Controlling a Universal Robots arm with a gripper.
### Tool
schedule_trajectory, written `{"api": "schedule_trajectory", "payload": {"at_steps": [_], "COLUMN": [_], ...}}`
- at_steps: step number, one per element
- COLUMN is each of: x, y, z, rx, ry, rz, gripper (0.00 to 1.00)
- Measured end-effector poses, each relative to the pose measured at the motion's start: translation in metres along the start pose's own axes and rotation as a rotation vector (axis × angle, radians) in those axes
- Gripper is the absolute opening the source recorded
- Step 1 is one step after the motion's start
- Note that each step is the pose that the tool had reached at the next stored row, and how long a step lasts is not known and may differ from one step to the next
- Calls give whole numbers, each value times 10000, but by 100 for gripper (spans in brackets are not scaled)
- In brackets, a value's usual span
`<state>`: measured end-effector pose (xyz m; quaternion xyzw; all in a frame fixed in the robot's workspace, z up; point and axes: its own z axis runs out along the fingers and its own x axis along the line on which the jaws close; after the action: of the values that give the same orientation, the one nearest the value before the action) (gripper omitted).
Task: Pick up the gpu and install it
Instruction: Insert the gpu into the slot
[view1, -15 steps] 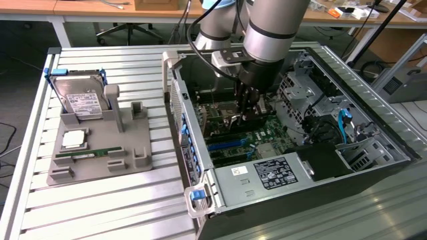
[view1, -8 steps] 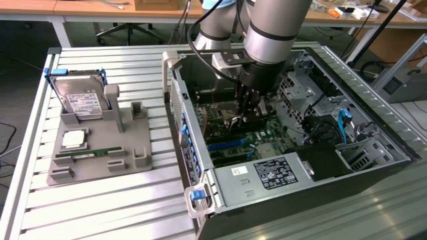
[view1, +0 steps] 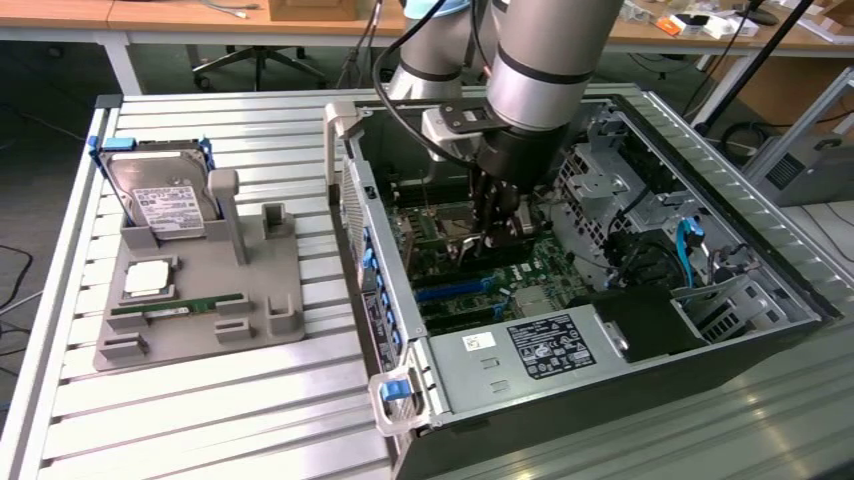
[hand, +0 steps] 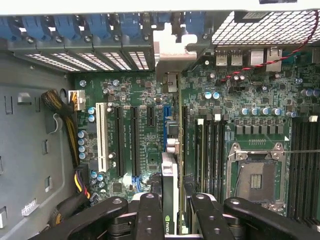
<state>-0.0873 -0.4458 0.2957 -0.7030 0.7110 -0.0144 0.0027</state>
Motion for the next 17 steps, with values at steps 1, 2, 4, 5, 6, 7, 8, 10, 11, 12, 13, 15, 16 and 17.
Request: {"api": "schedule_trajectory", "payload": {"at_steps": [1,2,4,5,6,7,8,10,11,12,13,15,16,17], "x": [0,0,0,1,1,1,1,2,1,1,1,1,1,1], "y": [10,15,25,30,35,39,41,48,50,52,55,60,61,63], "z": [4,6,10,13,15,20,23,29,32,35,39,44,47,50], "rx": [0,1,0,1,1,1,1,0,0,0,1,1,1,1], "ry": [1,3,7,8,10,14,17,24,27,30,33,40,42,45], "rz": [0,0,0,0,0,-1,-1,0,-1,0,-1,0,-1,-1], "gripper": [27,27,27,27,27,27,27,27,27,27,27,27,27,27]}}
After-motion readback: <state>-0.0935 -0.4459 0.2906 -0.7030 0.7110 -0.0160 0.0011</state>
